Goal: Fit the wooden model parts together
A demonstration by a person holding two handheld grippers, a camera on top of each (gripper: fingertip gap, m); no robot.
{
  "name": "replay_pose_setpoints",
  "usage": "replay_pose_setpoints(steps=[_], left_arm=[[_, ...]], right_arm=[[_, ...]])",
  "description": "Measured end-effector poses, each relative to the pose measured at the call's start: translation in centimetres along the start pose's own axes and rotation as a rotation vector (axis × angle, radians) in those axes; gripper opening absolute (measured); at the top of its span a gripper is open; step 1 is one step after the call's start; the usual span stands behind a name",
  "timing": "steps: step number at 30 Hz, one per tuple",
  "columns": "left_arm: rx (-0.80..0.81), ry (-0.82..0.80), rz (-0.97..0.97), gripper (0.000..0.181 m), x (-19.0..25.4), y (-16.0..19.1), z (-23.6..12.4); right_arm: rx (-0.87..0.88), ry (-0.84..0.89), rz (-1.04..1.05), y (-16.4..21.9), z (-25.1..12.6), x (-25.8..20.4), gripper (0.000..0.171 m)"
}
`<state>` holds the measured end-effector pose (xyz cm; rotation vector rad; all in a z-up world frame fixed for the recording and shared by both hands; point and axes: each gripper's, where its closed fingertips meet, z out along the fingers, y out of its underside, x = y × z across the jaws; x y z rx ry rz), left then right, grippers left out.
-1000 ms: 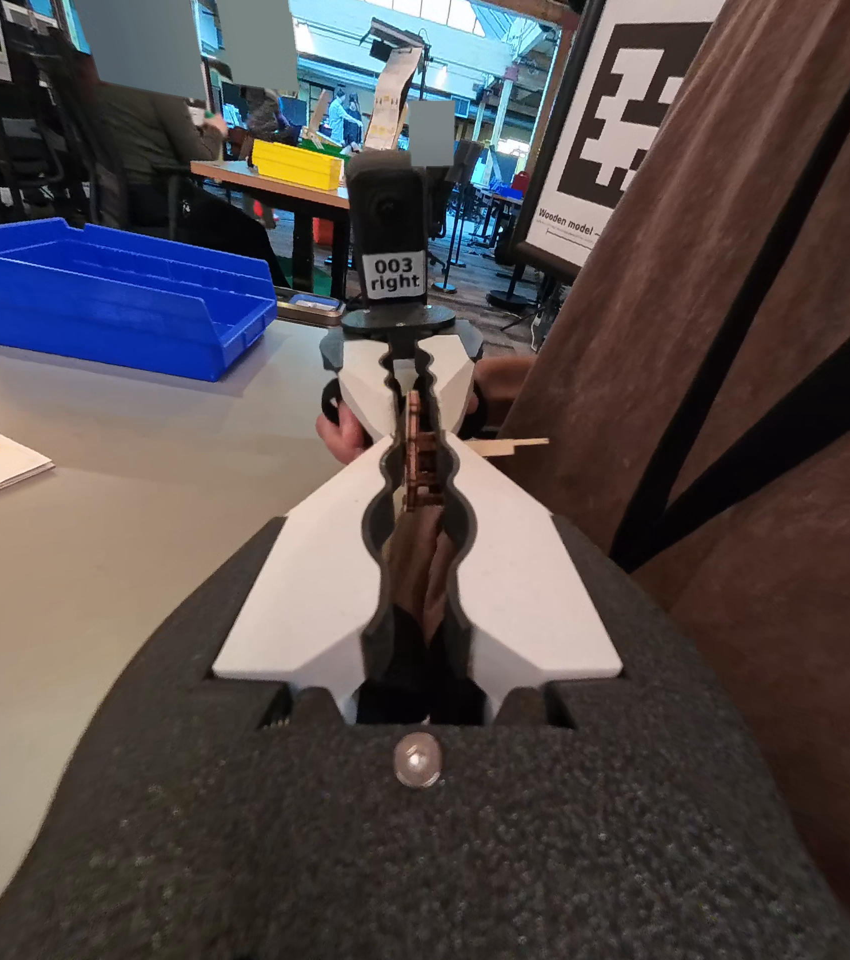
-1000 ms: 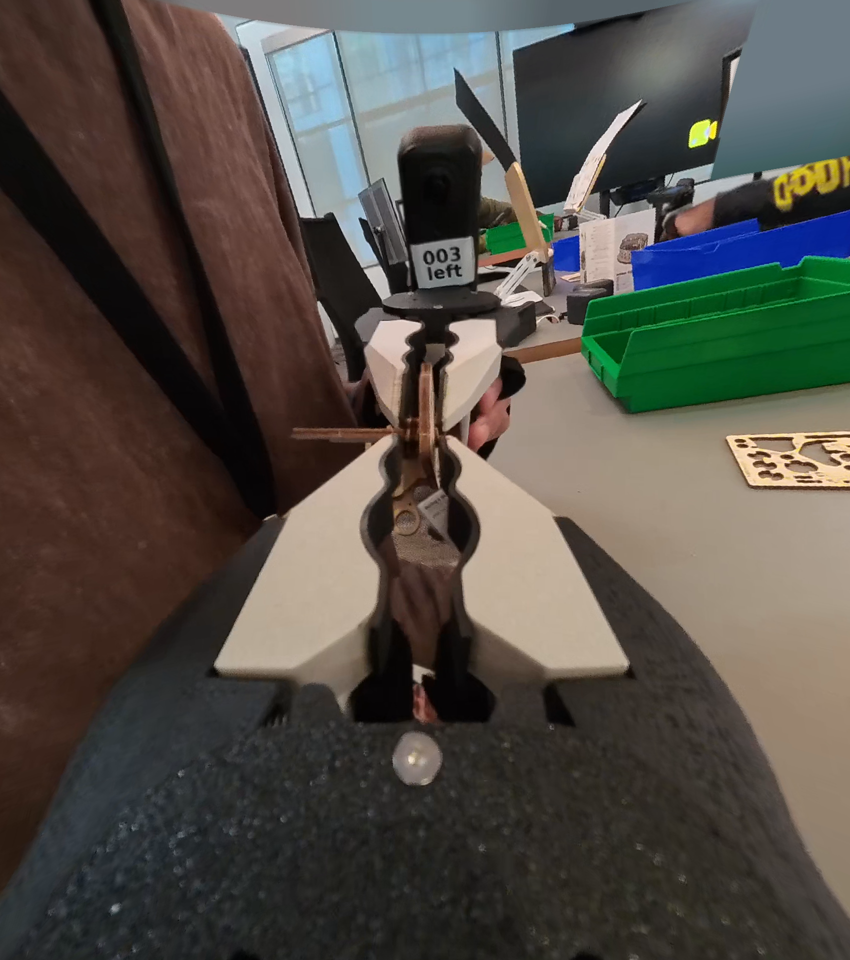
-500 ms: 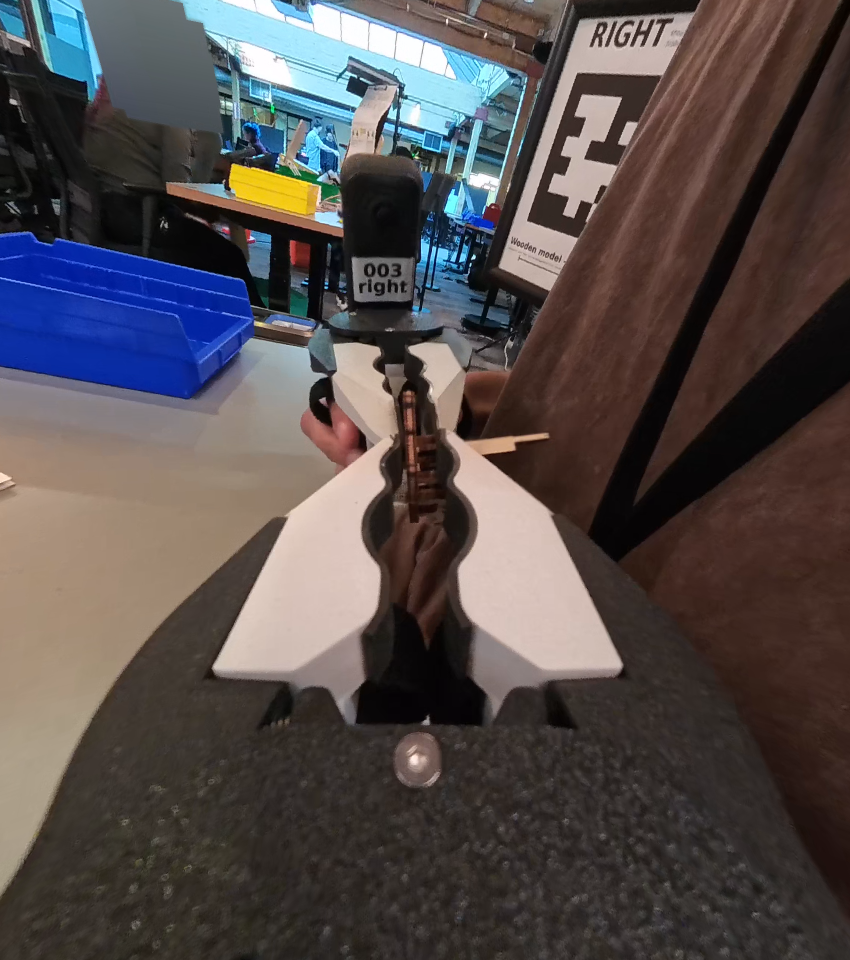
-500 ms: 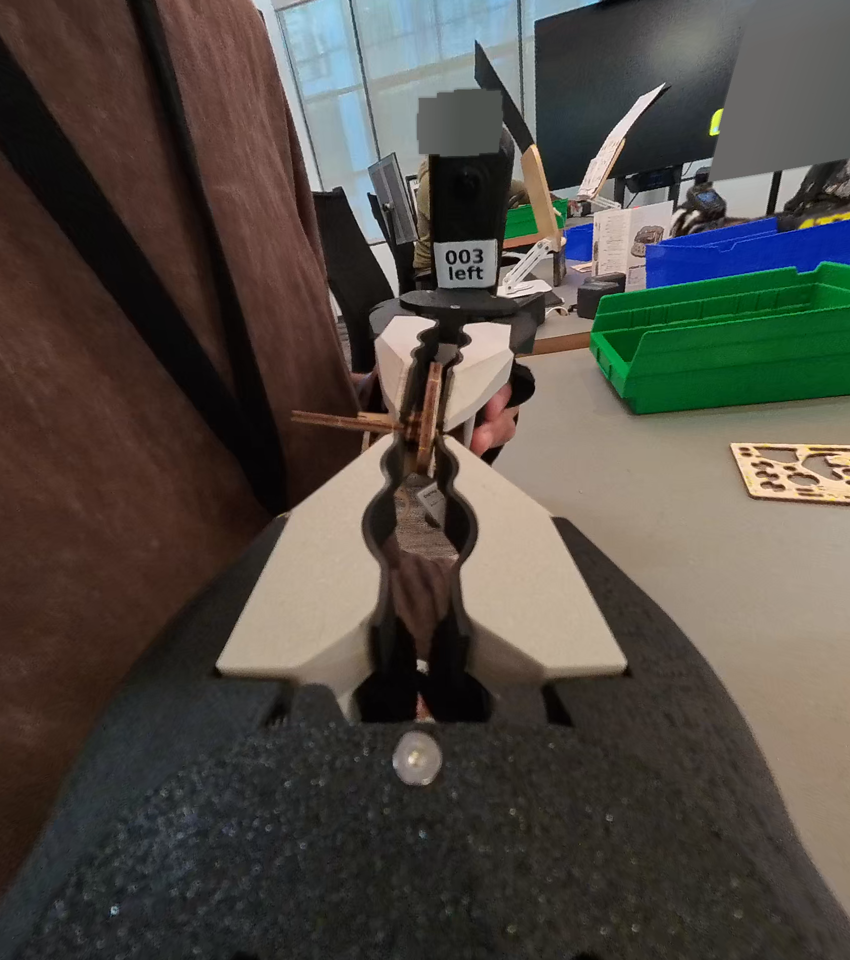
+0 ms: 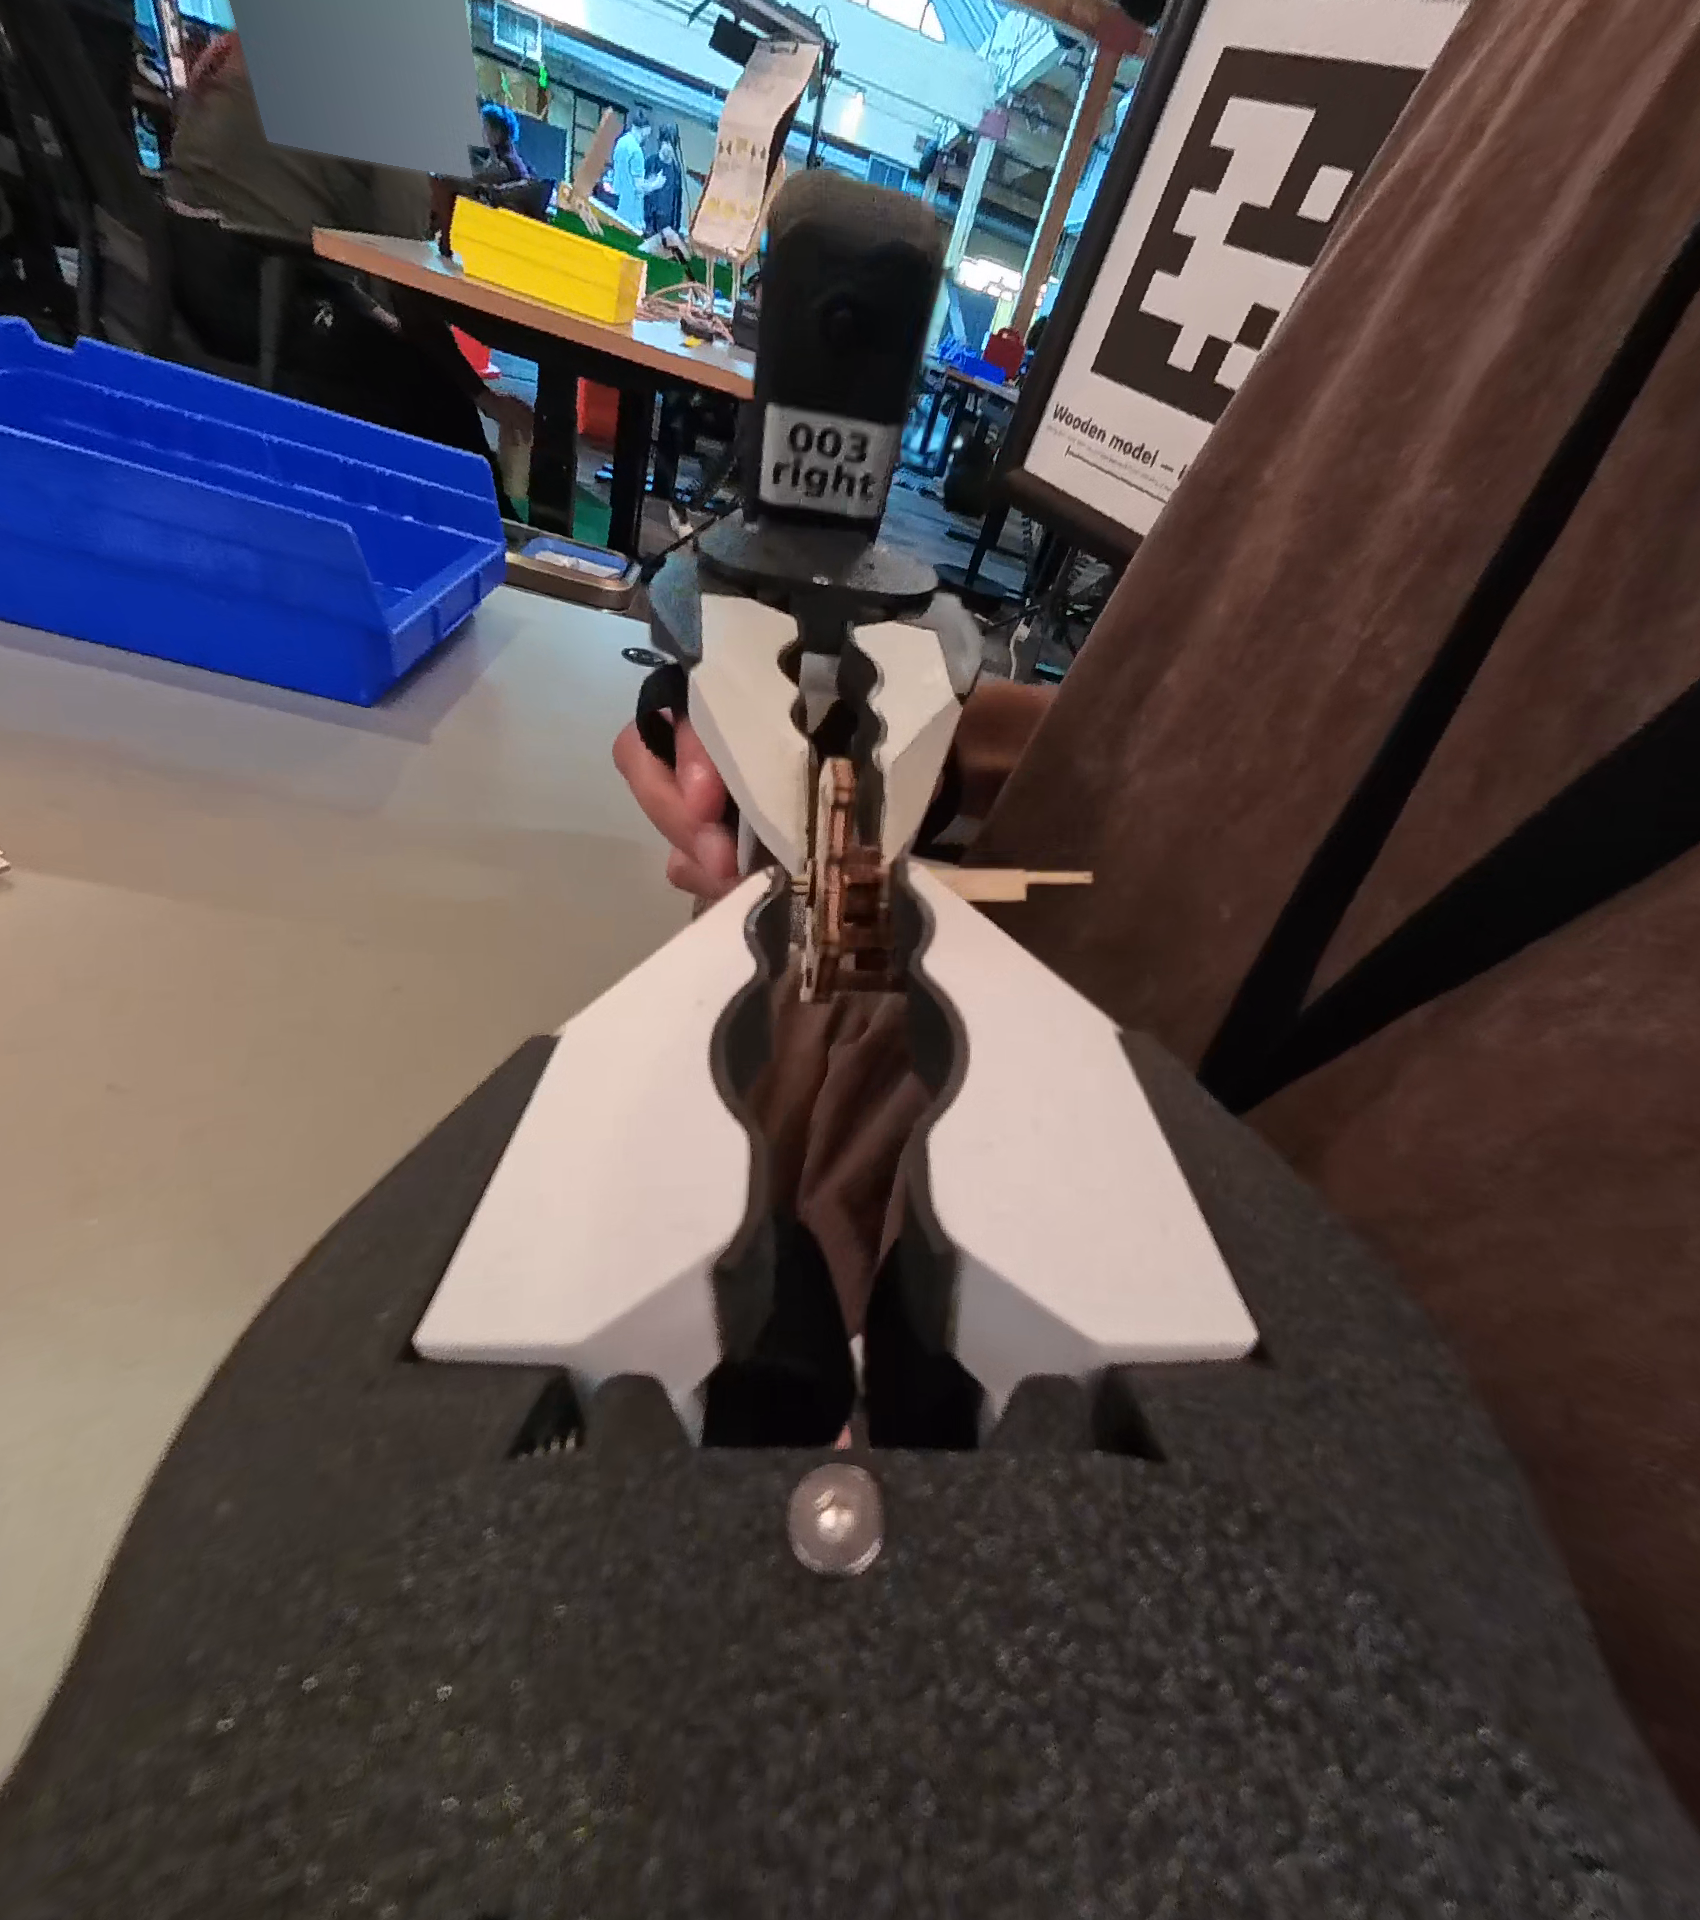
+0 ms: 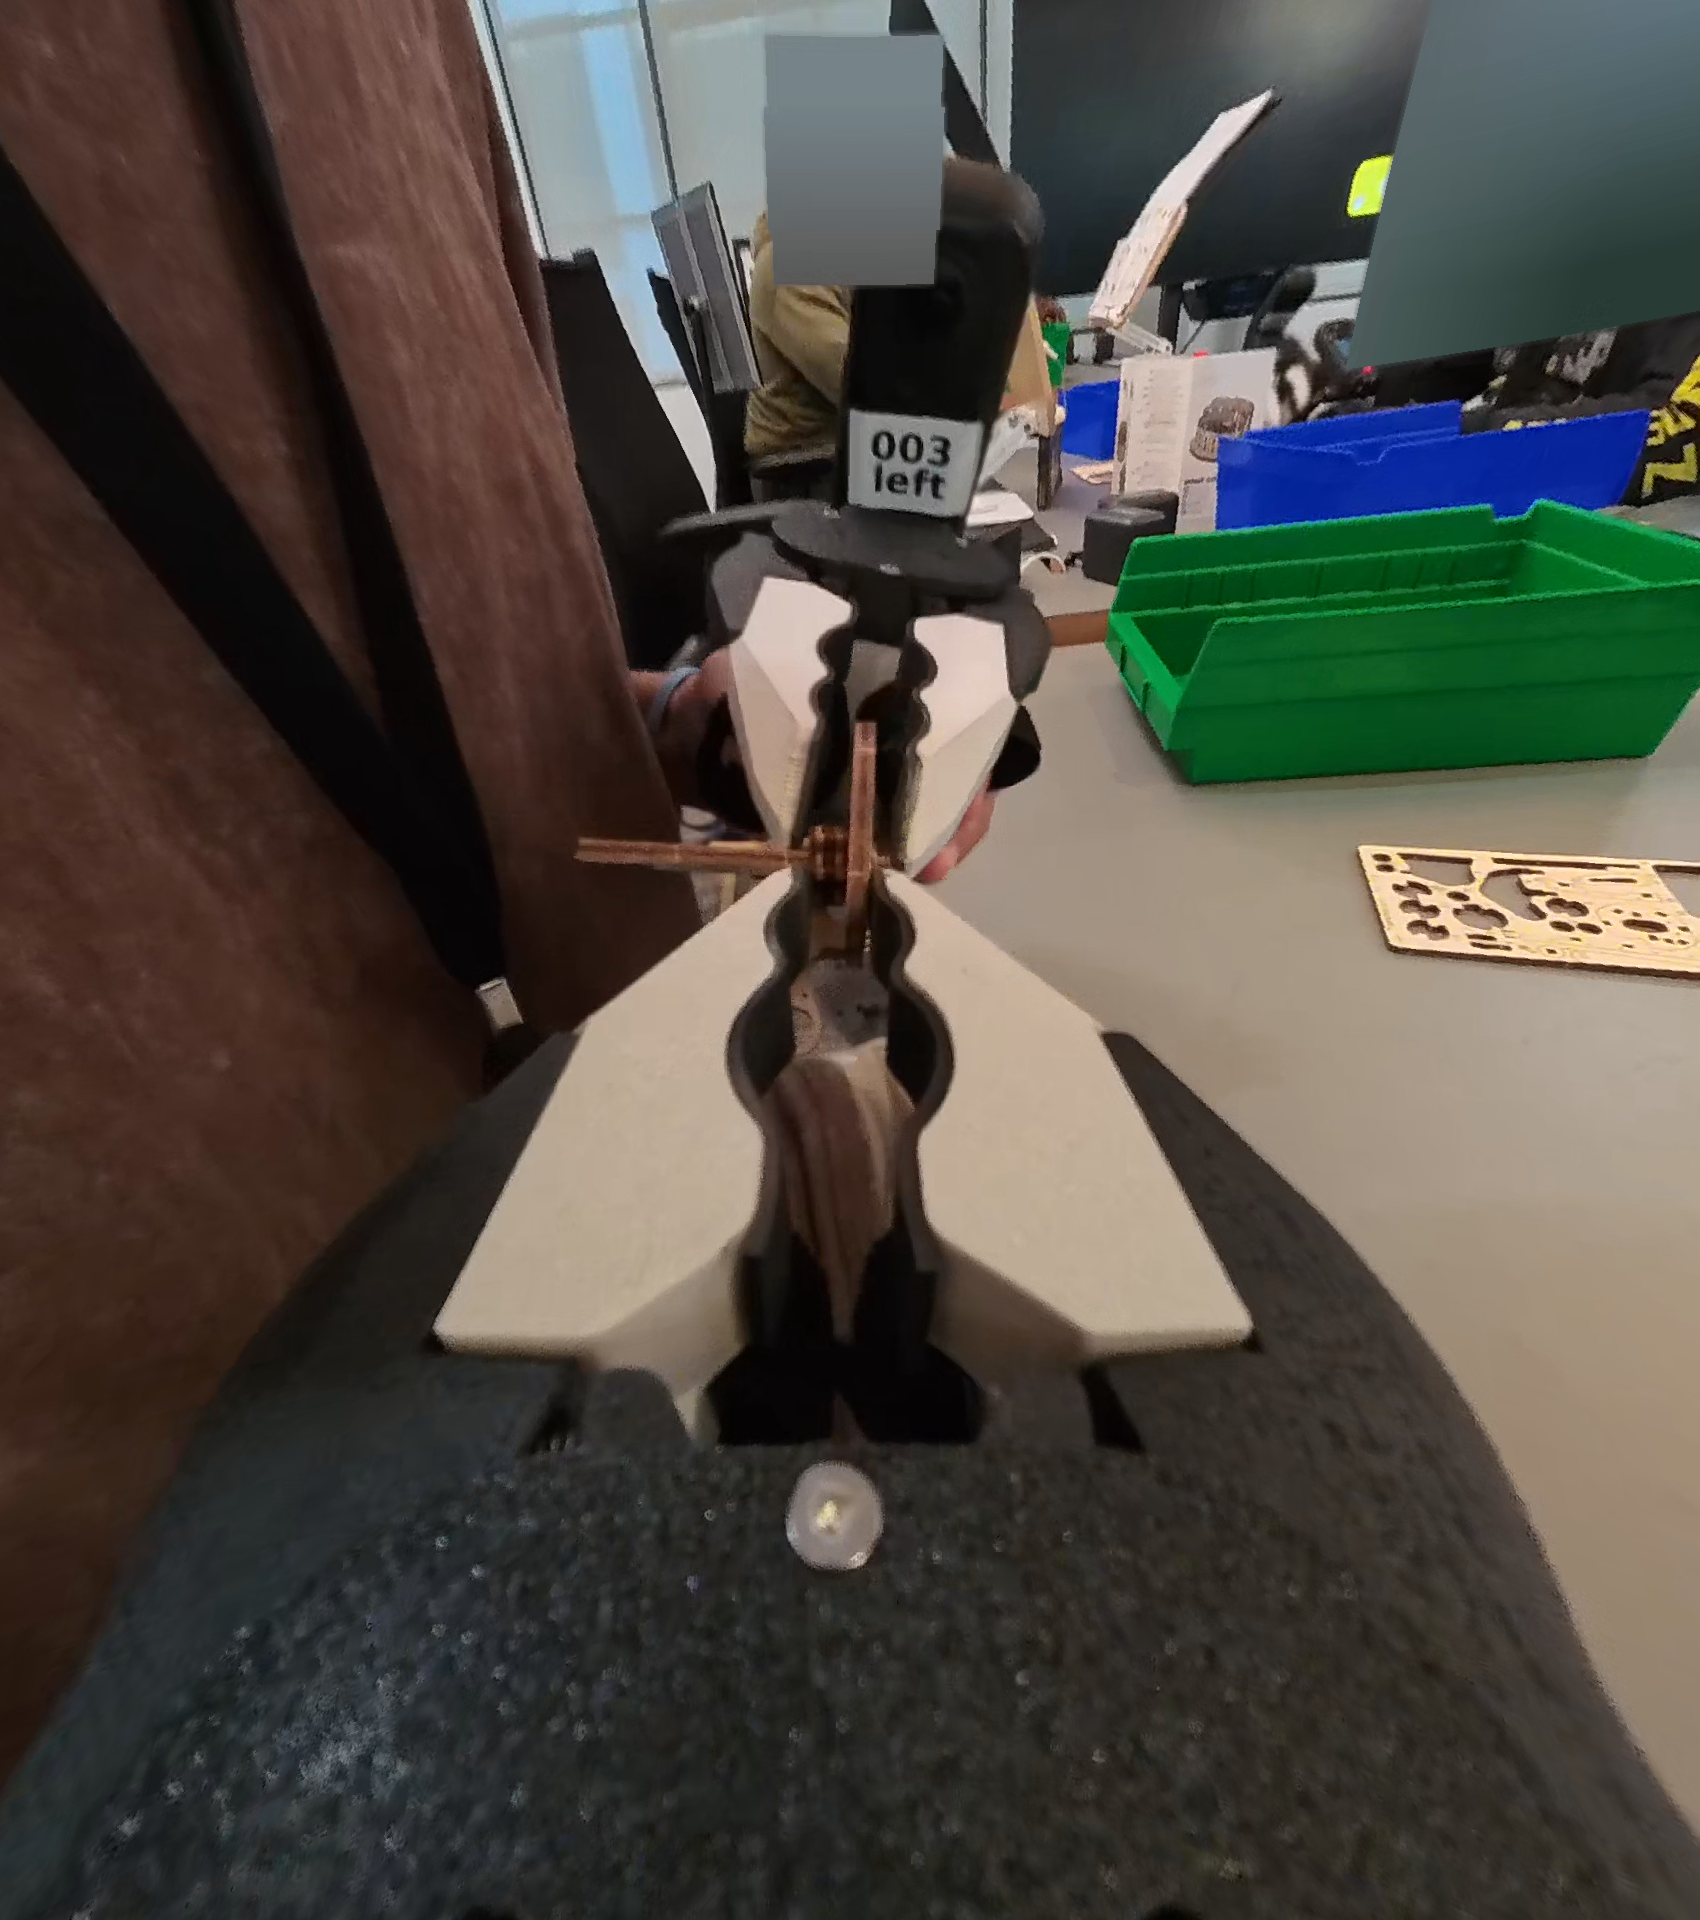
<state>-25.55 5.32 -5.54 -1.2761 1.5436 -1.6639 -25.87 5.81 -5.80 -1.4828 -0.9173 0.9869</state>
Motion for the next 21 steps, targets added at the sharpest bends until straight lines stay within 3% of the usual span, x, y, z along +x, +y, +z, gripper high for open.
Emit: replay_pose_setpoints(steps=[21], left_arm=[[-0.111, -0.088, 0.103, 0.011, -0.8, 1.3, -0.1]], right_arm=[[-0.133, 0.055, -0.062, 1.1, 0.2, 0.5, 0.01]])
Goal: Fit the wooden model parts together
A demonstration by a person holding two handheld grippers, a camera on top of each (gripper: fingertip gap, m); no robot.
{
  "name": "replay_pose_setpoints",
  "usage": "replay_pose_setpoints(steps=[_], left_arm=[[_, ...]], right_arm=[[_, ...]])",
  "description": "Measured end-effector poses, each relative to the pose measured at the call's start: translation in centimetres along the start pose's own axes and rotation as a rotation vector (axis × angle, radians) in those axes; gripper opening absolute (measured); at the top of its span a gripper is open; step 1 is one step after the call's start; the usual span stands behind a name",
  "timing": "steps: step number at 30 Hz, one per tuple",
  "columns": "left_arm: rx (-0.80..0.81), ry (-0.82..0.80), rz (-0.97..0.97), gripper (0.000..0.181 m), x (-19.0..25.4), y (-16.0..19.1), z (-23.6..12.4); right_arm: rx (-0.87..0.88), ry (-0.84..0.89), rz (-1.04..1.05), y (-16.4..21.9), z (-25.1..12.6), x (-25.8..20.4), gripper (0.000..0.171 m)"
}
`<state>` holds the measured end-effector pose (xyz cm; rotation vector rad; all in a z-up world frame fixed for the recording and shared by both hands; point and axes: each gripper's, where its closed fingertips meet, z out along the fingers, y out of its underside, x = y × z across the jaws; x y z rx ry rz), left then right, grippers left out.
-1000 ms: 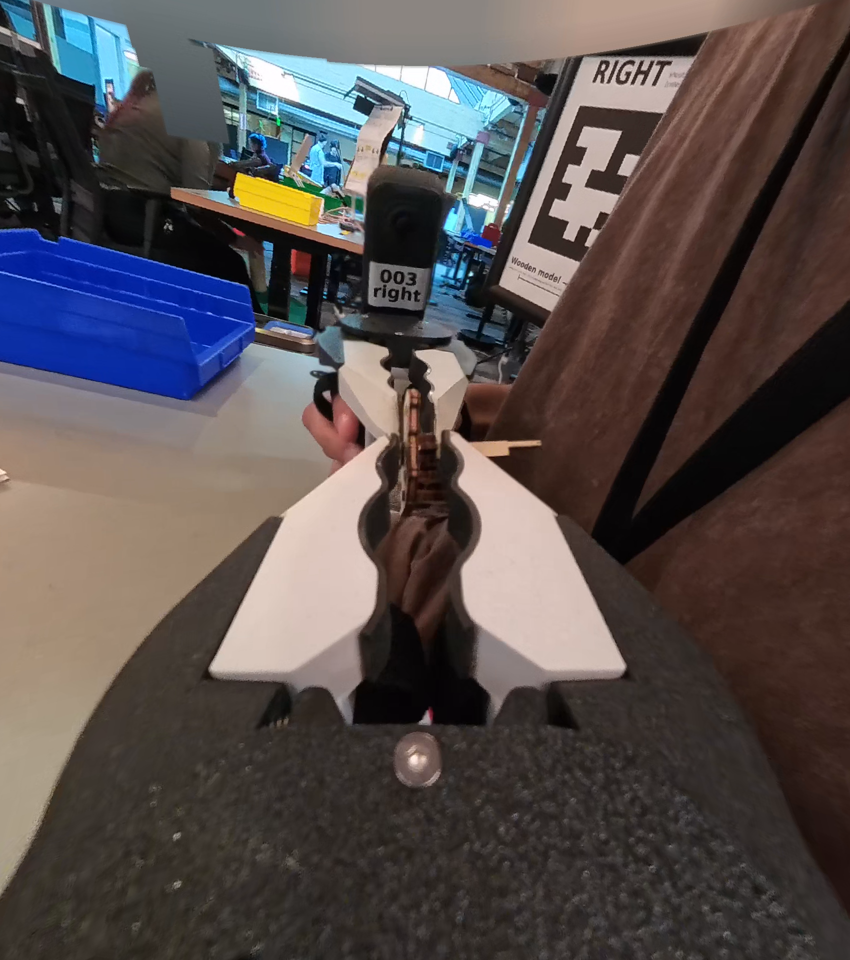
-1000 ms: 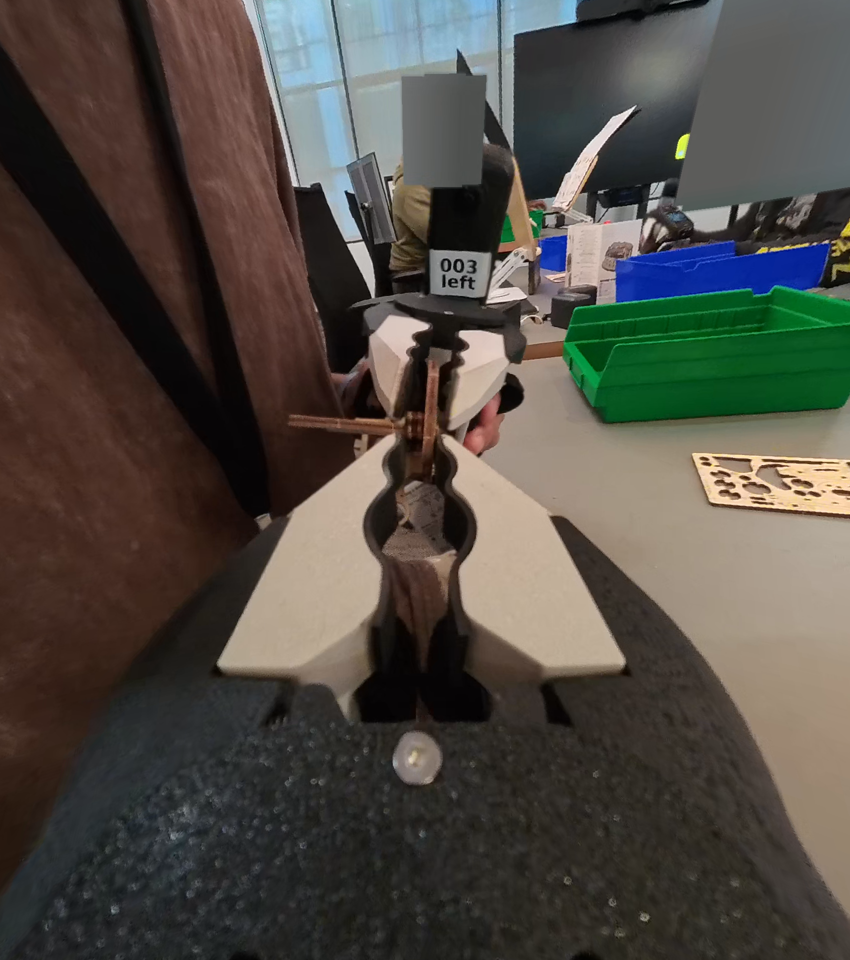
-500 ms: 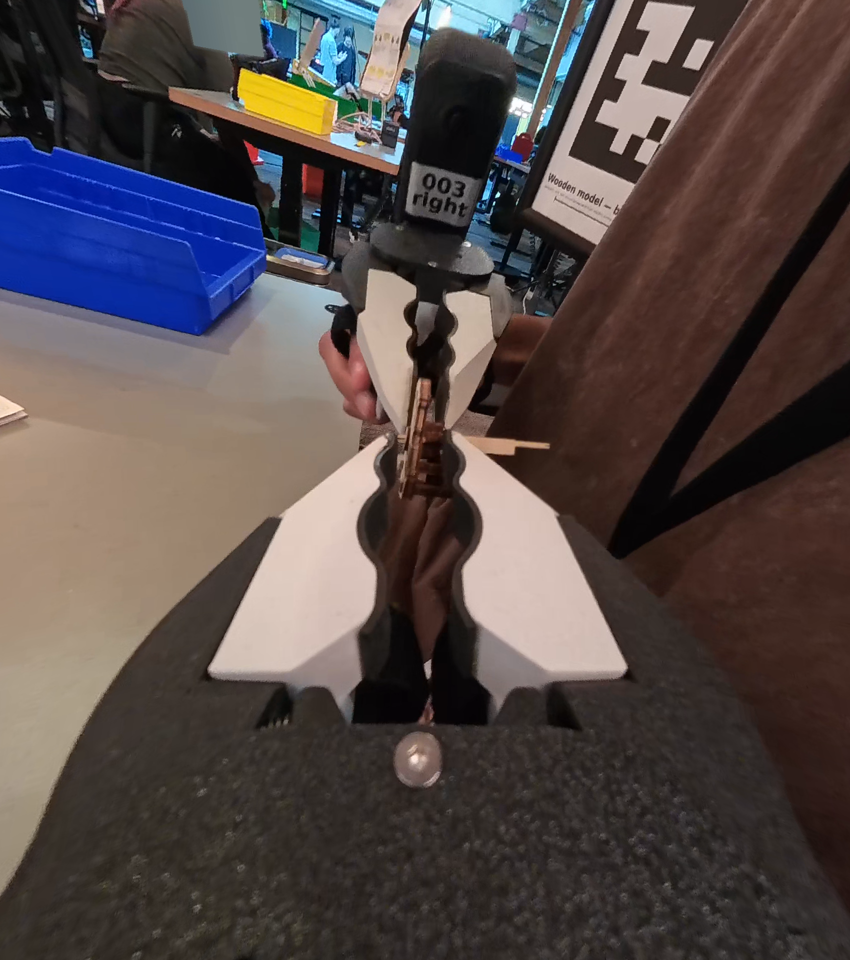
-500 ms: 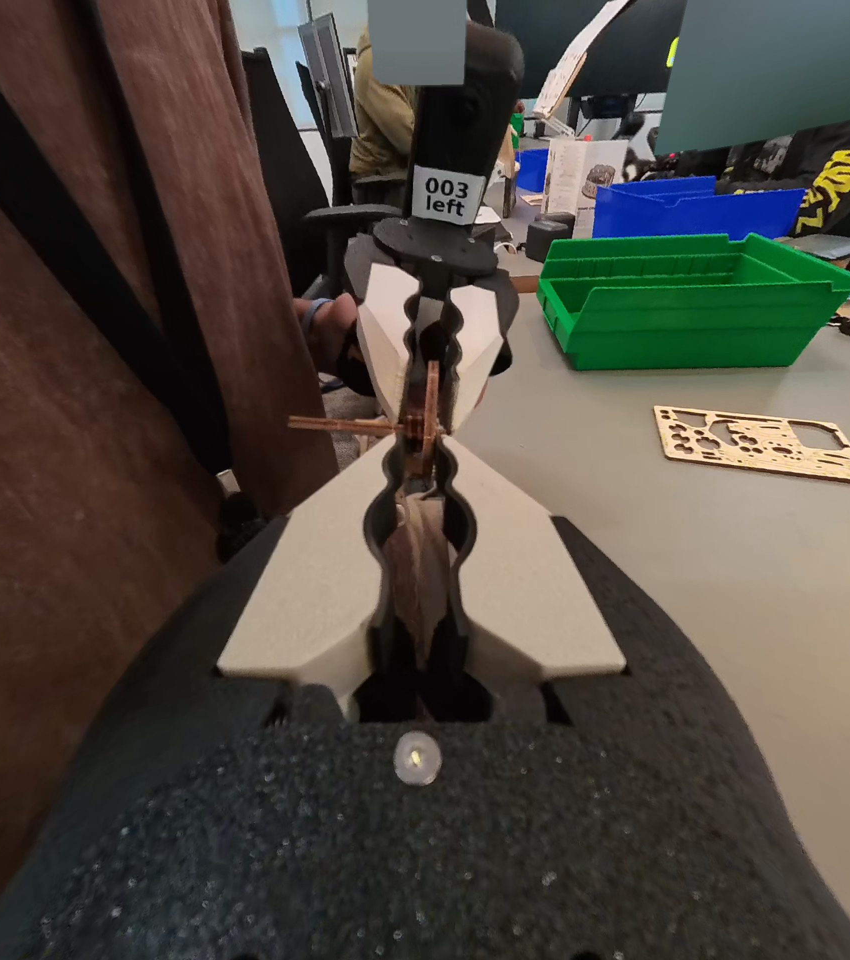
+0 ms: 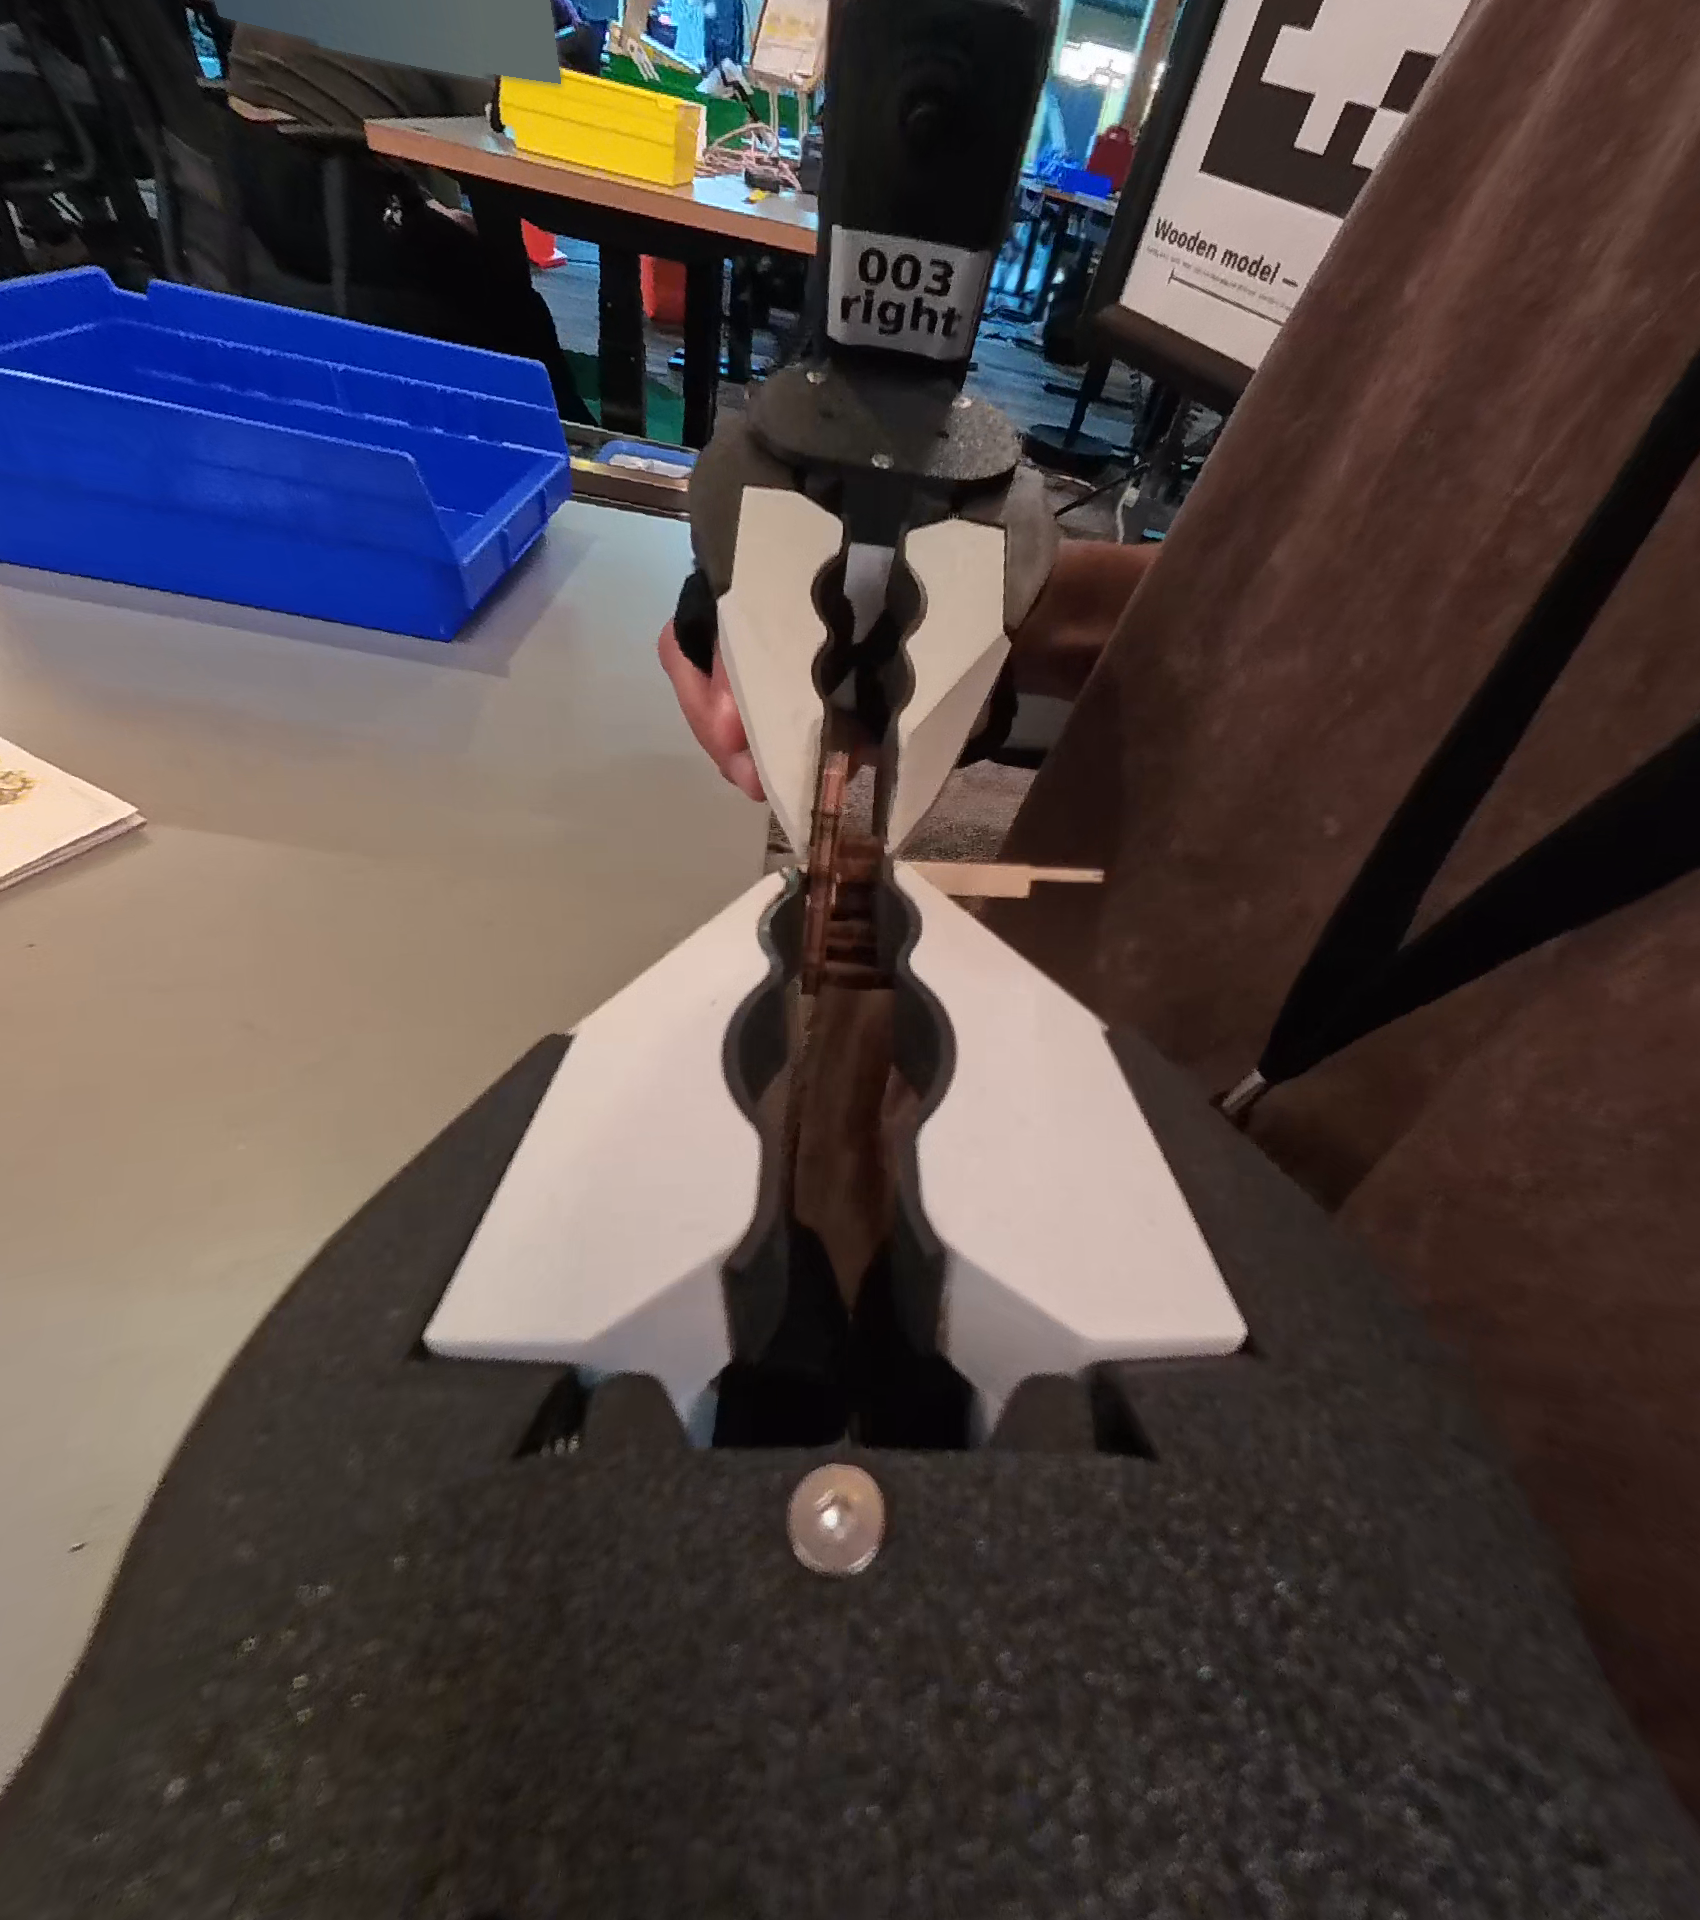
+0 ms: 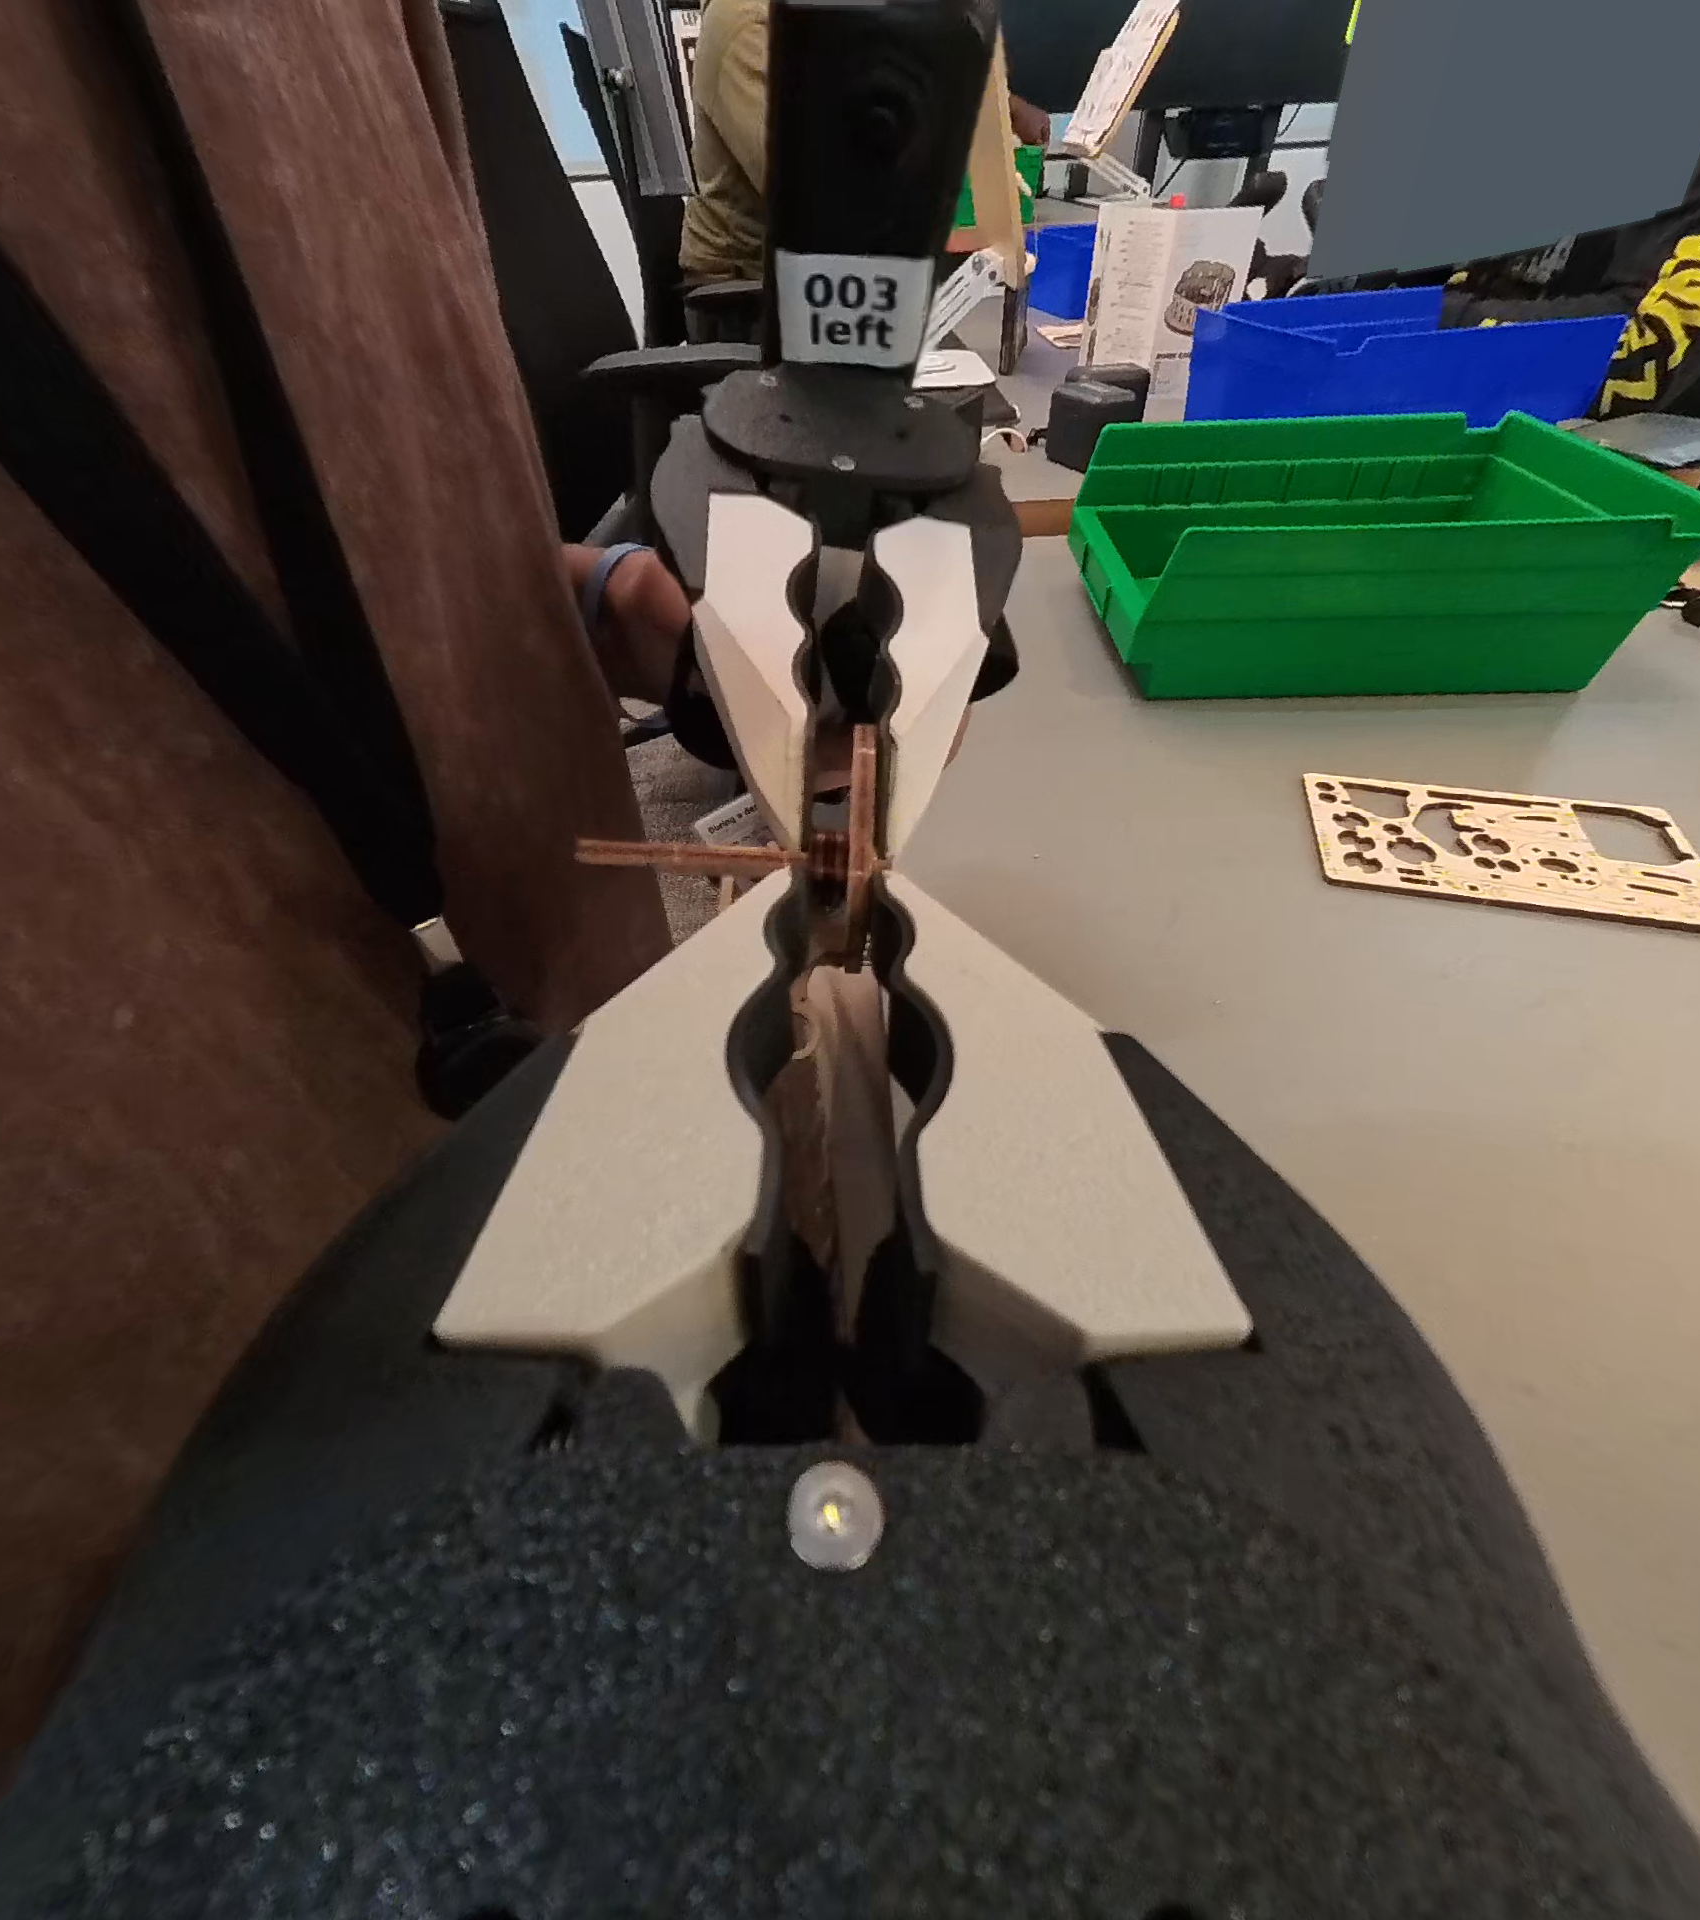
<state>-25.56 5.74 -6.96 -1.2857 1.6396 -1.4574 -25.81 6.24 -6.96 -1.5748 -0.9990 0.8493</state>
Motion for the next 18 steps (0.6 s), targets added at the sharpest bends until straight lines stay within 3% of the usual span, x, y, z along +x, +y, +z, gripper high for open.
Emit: replay_pose_setpoints(steps=[18], left_arm=[[0.086, -0.003, 0.023, 0.01, 0.3, -1.5, -0.3]], right_arm=[[0.231, -0.064, 0.127, -1.6, -0.4, 0.0, 0.014]])
